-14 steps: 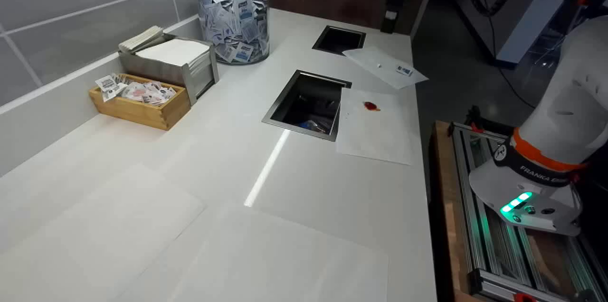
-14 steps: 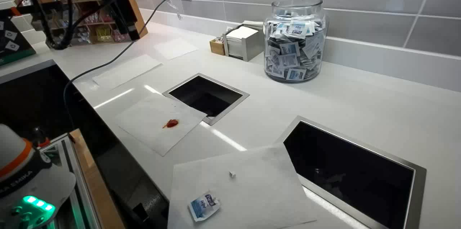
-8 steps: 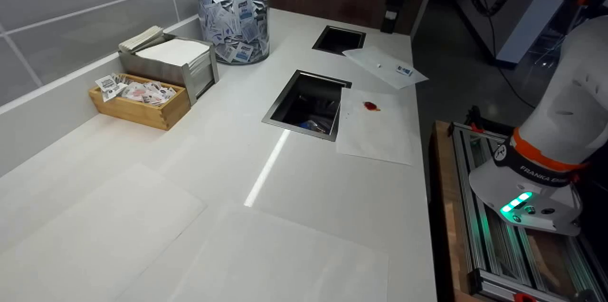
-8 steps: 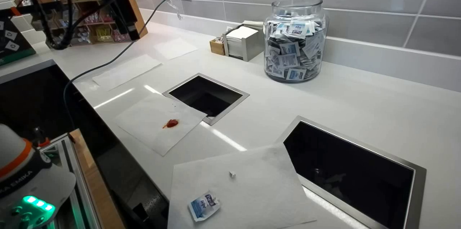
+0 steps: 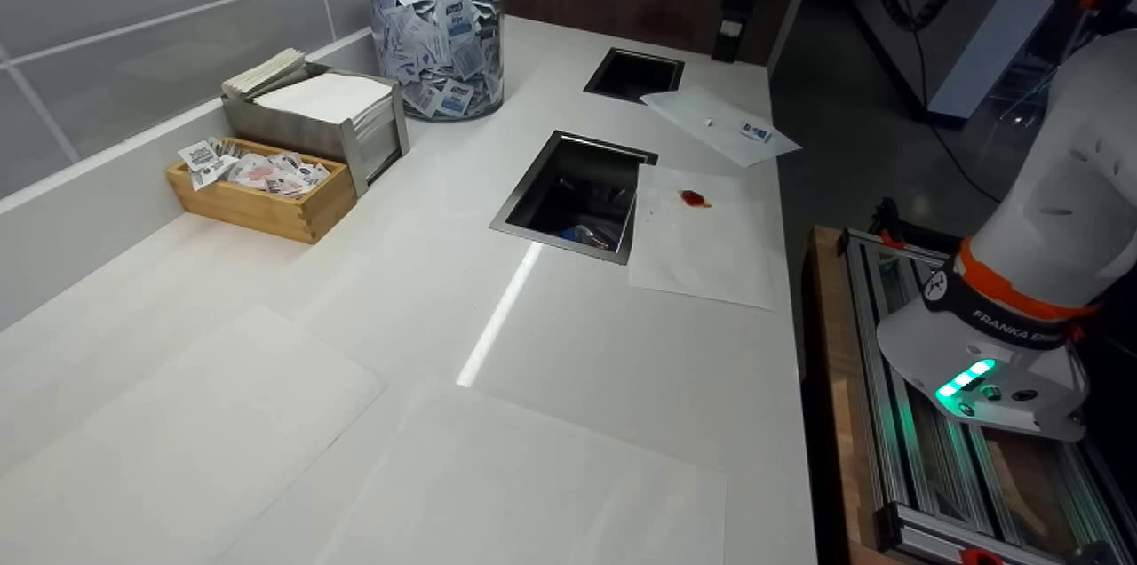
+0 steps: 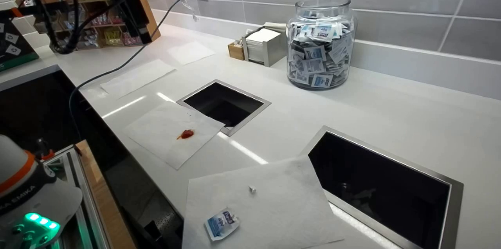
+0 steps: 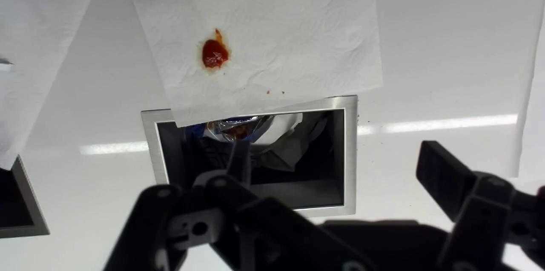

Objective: Fold the white tissue on the left in half from left to right, pick up the folded tissue and put it in the left bin

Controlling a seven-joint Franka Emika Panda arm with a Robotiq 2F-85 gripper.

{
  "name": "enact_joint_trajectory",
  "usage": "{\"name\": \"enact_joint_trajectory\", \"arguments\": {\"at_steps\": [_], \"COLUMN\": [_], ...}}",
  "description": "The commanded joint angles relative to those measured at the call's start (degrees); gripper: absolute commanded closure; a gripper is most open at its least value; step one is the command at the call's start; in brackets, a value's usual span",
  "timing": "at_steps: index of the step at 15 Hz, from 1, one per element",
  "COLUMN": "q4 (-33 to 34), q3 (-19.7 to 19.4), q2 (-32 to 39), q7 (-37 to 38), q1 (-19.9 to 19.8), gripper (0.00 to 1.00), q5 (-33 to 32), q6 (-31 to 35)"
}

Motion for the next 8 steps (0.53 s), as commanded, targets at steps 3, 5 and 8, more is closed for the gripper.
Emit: {"name": "enact_joint_trajectory", "arguments": {"at_steps": [3,5,8], "q4": [0.1,0.1,-1.8], "q3": [0.0,0.0,0.5], "q2": [0.0,0.0,1.4], "q7": [0.0,0.0,2.7], "q1": [0.0,0.0,0.7], "gripper": [0.0,0.0,0.0], "q5": [0.0,0.0,2.8], "q6": [-0.1,-0.1,3.5]}}
